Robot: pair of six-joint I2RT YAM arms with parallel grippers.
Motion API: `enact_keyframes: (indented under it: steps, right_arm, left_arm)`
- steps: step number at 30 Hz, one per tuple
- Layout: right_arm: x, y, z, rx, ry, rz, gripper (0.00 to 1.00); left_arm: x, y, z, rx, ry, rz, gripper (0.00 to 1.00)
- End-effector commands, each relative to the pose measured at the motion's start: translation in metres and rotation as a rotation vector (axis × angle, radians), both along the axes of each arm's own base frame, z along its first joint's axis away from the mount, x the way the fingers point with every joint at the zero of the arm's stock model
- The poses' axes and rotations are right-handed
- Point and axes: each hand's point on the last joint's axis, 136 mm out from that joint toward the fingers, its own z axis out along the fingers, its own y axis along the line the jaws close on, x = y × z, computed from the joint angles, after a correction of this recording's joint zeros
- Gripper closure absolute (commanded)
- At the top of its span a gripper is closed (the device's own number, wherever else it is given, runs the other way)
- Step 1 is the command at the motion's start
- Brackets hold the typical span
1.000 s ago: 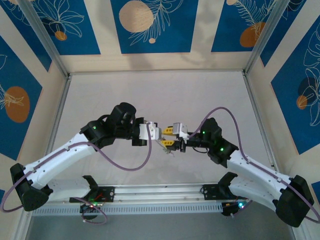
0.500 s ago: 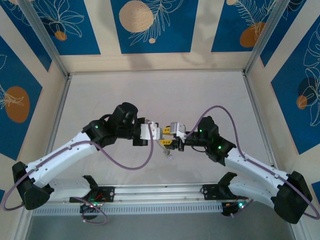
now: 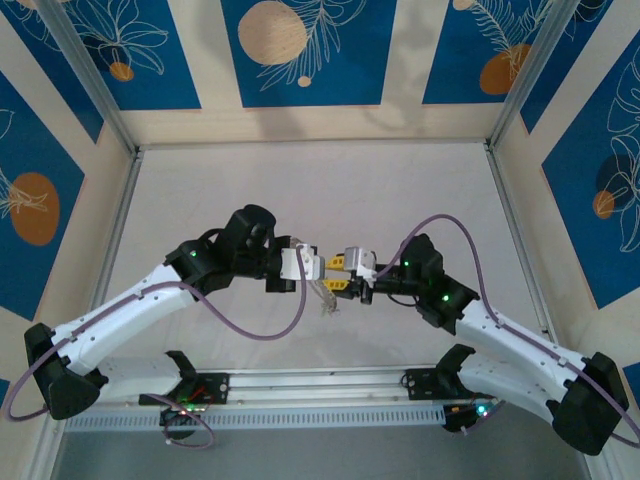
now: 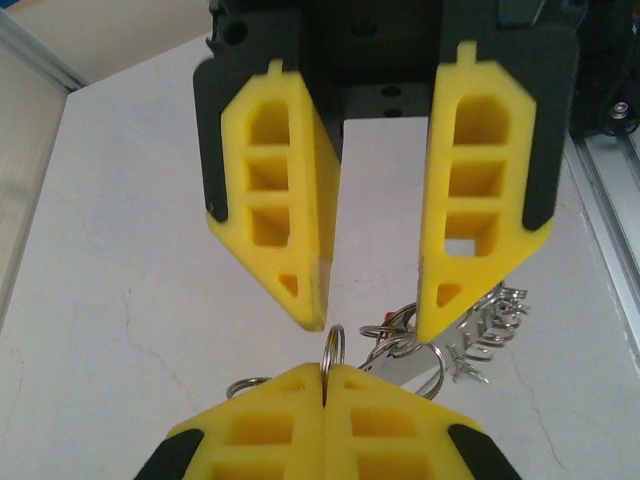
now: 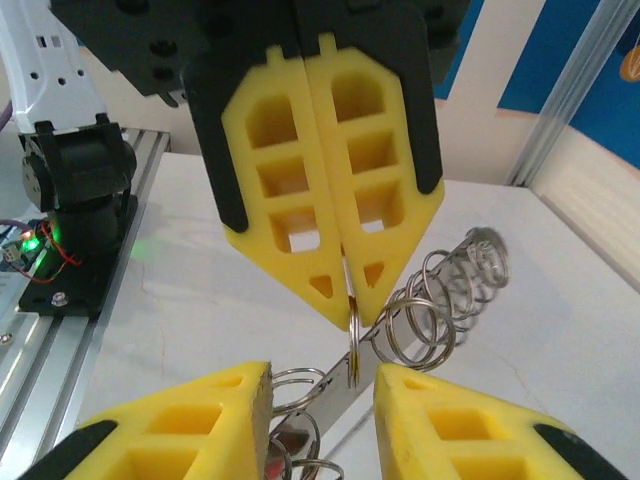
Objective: Put the keys on the keyring
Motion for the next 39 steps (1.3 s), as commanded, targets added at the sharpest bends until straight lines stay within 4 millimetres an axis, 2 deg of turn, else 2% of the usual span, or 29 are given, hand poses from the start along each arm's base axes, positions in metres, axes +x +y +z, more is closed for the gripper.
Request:
enact_keyframes:
  steps: [1,13,19,22,24,28,30,32,34,39]
  right_arm:
    - [0.006,0.003,0.009,-0.012,-0.028,-0.009,0.67]
    - [0.007,0.006,0.009,-0.040,-0.044,0.007,0.84]
    - [0.010,0.009,0.004,-0.075,-0.081,-0.008,0.84]
    - [0.011,0.010,0.006,-0.075,-0.101,-0.010,0.80]
    - [0.009,0.011,0.009,-0.064,-0.114,0.000,0.84]
    - [0.003,0.011,0.015,-0.028,-0.145,0.025,1.00]
    - [0.002,0.010,0.016,-0.017,-0.155,0.023,1.00]
    - [0.001,0.008,0.018,0.009,-0.167,0.016,1.00]
    - [0.000,0.005,0.024,0.059,-0.168,0.010,1.00]
    - [-0.010,-0.003,0.033,0.156,-0.119,0.046,1.00]
  left_arm:
    - [-0.004,-0.009,0.011,-0.053,-0.007,-0.032,1.00]
    - [-0.003,-0.010,0.012,-0.053,-0.001,-0.031,1.00]
    - [-0.005,-0.011,0.013,-0.053,0.002,-0.038,1.00]
    - [-0.008,-0.010,0.012,-0.056,0.011,-0.052,1.00]
    - [-0.009,-0.011,0.011,-0.056,0.020,-0.054,1.00]
    - [-0.008,-0.011,0.012,-0.066,0.026,-0.040,1.00]
    - [-0.007,-0.009,0.015,-0.075,0.016,-0.027,1.00]
    - [-0.006,-0.004,0.017,-0.079,0.005,-0.008,0.85]
    - [-0.012,0.003,0.017,-0.084,-0.002,-0.005,0.78]
    - [-0.022,0.023,0.013,-0.119,-0.038,0.015,0.72]
